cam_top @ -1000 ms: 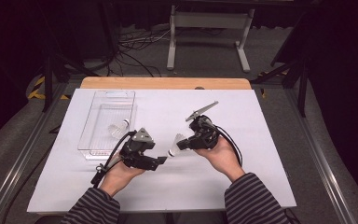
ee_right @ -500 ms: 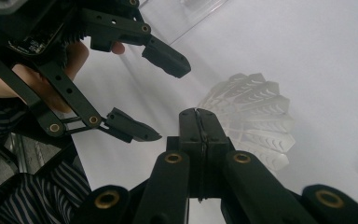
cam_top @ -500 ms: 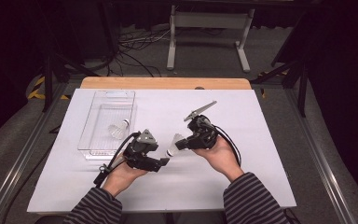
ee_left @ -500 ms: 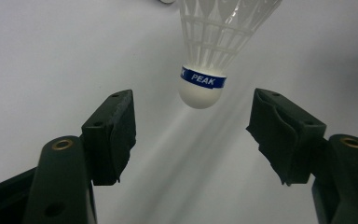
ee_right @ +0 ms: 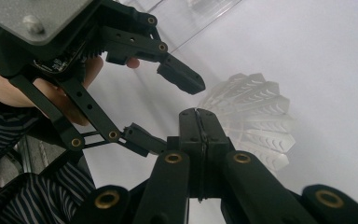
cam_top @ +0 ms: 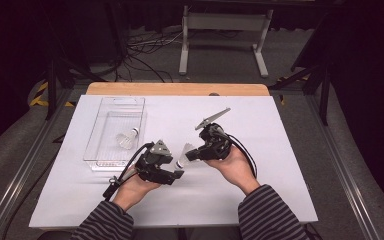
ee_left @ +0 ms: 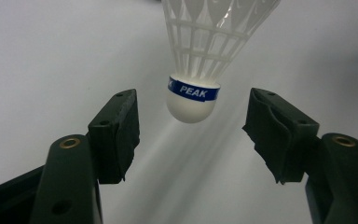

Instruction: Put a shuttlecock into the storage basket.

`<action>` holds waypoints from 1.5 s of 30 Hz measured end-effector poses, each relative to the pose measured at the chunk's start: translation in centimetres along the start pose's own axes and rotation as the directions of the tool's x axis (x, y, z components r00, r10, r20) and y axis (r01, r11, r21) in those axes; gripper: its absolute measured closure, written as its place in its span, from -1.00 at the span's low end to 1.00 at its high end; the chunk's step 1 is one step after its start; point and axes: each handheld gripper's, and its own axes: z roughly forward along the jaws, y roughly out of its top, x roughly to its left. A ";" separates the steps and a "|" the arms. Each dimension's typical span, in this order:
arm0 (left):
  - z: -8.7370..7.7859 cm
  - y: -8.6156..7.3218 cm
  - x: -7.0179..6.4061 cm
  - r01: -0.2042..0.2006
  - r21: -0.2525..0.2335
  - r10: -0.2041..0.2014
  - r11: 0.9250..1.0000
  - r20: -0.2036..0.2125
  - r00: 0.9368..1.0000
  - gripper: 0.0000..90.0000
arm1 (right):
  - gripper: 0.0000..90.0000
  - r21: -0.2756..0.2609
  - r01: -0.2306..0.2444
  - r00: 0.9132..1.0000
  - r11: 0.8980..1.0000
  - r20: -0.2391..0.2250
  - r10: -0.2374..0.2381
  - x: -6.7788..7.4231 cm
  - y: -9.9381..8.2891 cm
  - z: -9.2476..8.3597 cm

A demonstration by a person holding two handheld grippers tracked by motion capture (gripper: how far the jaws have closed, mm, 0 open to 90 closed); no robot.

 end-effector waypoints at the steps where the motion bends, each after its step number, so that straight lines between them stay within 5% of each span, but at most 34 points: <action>1: 0.0 0.0 0.0 0.000 0.000 0.000 1.000 0.000 1.000 -0.19 | 1.00 0.001 0.000 1.000 1.000 -0.001 0.000 0.0 0.0 0.1; 10: 0.5 0.1 -0.1 -0.011 0.017 0.011 1.000 0.015 1.000 0.00 | 1.00 0.004 0.004 1.000 1.000 -0.010 -0.004 0.3 0.2 0.3; 27: 0.7 0.2 -0.4 -0.050 0.035 0.051 0.998 -0.021 0.998 0.41 | 1.00 0.006 0.011 1.000 1.000 -0.016 -0.011 0.4 0.3 0.4; 39: 0.5 0.2 -0.9 -0.064 0.056 0.067 0.996 -0.038 0.997 0.45 | 0.95 0.005 0.019 1.000 1.000 -0.002 -0.019 0.3 0.2 0.5; 45: 0.3 0.2 -0.6 -0.052 0.069 0.054 0.996 -0.029 0.998 0.45 | 0.75 0.001 0.029 0.999 1.000 0.018 -0.029 0.4 0.1 0.5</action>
